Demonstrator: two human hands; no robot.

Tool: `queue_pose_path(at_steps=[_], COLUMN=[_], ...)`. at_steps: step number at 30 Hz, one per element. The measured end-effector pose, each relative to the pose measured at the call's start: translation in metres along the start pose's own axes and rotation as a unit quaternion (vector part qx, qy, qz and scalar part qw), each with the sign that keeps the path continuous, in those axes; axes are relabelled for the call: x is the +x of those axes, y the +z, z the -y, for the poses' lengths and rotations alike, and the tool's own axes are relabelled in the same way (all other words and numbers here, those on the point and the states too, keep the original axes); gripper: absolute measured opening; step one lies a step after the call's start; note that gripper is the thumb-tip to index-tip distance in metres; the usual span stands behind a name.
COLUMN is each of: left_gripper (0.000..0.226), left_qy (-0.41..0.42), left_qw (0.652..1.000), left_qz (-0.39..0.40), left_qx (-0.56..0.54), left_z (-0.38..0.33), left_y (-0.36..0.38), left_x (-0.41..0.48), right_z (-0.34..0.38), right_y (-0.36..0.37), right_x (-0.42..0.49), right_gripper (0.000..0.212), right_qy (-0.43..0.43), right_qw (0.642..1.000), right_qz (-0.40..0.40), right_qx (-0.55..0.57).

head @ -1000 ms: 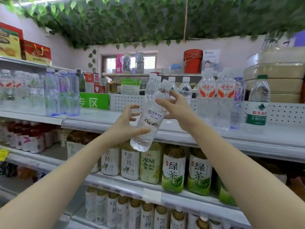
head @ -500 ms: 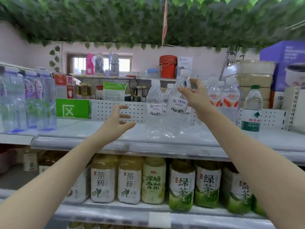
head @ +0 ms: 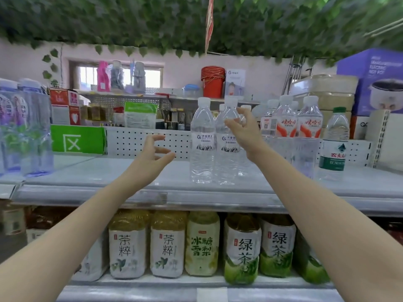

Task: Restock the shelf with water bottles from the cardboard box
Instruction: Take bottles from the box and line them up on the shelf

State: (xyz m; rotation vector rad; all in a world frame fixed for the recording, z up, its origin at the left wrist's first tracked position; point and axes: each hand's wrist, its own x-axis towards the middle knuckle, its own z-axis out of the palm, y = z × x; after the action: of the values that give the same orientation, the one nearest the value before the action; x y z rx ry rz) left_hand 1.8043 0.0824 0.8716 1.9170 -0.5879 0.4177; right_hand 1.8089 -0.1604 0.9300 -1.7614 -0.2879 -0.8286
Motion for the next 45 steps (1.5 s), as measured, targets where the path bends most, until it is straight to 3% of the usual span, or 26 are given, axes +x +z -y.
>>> queue_pose_path(at_steps=[14,23,28,35,38,42,45], left_gripper=[0.047,0.050,0.043,0.030,0.035,0.038,0.042], left_qy=[-0.006,-0.029,-0.027,-0.062,-0.091,-0.059,-0.075], left_qw=[1.000,0.999,0.997,0.992,0.976,0.927,0.900], left_qz=[0.006,0.016,0.005,0.016,0.032,0.045,0.089], left_qx=[0.014,0.023,0.076,0.111,0.195,0.367,0.421], left_z=[-0.003,-0.022,-0.042,-0.047,-0.051,-0.049,-0.048], left_y=[0.001,0.013,0.032,0.103,0.133,0.153,0.166], left_x=[-0.010,-0.052,-0.090,-0.192,-0.234,-0.284,-0.329], right_z=[0.006,0.014,0.007,-0.026,-0.035,-0.042,-0.055], right_y=[-0.005,-0.034,-0.074,-0.137,-0.161,-0.176,-0.182], right_x=[-0.006,-0.070,-0.134,-0.254,-0.299,-0.343,-0.380], right_gripper=[0.062,0.058,0.053,0.050,0.048,0.047,0.044], right_qy=[0.019,0.021,-0.041,-0.041,-0.023,-0.005,0.020], right_qw=[0.998,0.986,0.937,0.873,0.852,0.852,0.855], right_qz=[0.019,0.041,0.091,0.177,0.221,0.232,0.250], right_qx=[-0.061,-0.157,-0.335,-0.453,-0.474,-0.470,-0.455])
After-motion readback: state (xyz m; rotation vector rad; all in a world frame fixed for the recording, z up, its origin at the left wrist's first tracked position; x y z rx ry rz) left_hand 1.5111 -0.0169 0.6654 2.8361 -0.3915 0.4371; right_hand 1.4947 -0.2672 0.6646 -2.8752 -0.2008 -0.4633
